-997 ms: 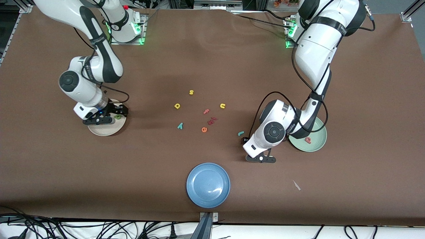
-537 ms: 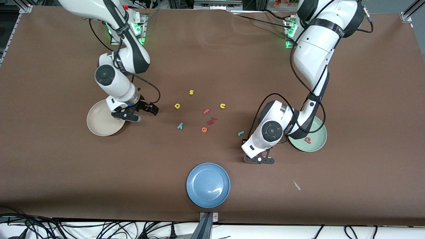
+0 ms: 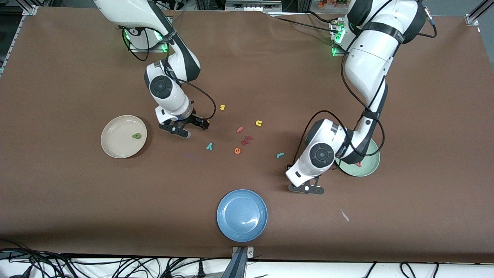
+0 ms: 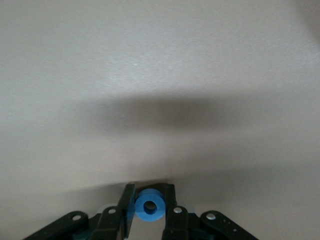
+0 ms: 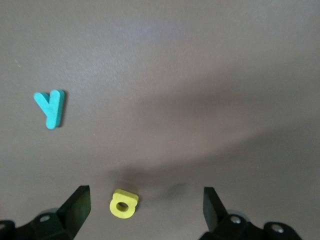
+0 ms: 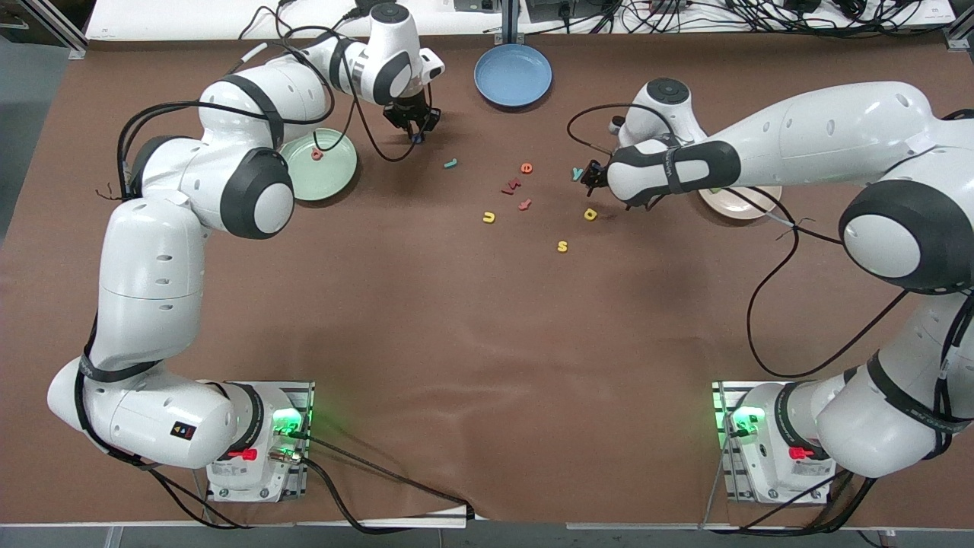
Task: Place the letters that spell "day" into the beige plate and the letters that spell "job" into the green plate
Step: 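Grasp the yellow a with the right gripper while the left gripper grasps blue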
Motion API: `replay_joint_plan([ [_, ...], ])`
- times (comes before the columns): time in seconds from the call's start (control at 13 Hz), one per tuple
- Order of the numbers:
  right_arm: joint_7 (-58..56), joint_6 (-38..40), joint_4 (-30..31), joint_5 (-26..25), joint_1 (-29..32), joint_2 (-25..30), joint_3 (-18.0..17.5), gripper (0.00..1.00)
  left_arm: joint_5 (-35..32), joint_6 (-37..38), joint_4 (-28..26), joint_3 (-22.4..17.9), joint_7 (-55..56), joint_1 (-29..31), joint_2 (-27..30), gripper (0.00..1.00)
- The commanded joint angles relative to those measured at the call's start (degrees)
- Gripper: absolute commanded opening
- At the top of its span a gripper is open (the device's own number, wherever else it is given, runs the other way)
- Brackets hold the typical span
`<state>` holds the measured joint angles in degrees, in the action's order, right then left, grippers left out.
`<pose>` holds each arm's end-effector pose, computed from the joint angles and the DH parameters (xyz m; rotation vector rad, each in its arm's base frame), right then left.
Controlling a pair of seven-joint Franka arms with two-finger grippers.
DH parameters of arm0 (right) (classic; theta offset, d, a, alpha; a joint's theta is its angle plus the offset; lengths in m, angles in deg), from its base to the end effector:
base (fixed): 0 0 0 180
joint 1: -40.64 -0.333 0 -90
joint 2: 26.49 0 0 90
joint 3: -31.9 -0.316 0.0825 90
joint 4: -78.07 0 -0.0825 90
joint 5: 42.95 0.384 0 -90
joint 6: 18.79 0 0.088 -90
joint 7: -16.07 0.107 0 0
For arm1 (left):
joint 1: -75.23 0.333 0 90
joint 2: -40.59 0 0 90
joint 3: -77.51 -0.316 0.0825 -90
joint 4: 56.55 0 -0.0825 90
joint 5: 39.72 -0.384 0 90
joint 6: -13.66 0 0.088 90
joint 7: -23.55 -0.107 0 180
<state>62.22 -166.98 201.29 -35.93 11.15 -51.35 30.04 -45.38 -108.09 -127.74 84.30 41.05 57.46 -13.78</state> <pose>0.4869 0.2942 0.1959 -3.0275 0.5594 0.0736 0.6898 -0.2857 0.1841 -3.1261 0.2059 0.0964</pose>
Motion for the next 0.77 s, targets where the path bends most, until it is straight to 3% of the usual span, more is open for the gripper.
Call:
replay_joint_plan([
  [0.0, 2.09, -0.61, -2.46, 1.07, -2.32, -2.98, 0.45, 0.99, -1.73, 6.24, -0.1, 0.24, -4.13, 1.34, 3.74, 0.12],
  [0.15, 3.07, -0.61, -3.34, 1.07, -3.11, -4.22, 0.45, 0.98, -1.73, 11.07, -0.1, 0.24, -8.33, 2.73, 5.41, 0.0],
  [0.46, 3.42, -0.61, -3.52, 1.07, -3.82, -5.01, 0.45, 0.89, -1.82, 14.96, -4.12, 0.15, -17.91, 7.12, 9.02, 0.0],
  [0.69, 3.42, -0.61, -3.61, 0.89, -3.99, -5.02, 0.45, 0.72, -7.42, 14.61, -6.32, 0.07, -22.5, 9.86, 9.55, 0.0],
])
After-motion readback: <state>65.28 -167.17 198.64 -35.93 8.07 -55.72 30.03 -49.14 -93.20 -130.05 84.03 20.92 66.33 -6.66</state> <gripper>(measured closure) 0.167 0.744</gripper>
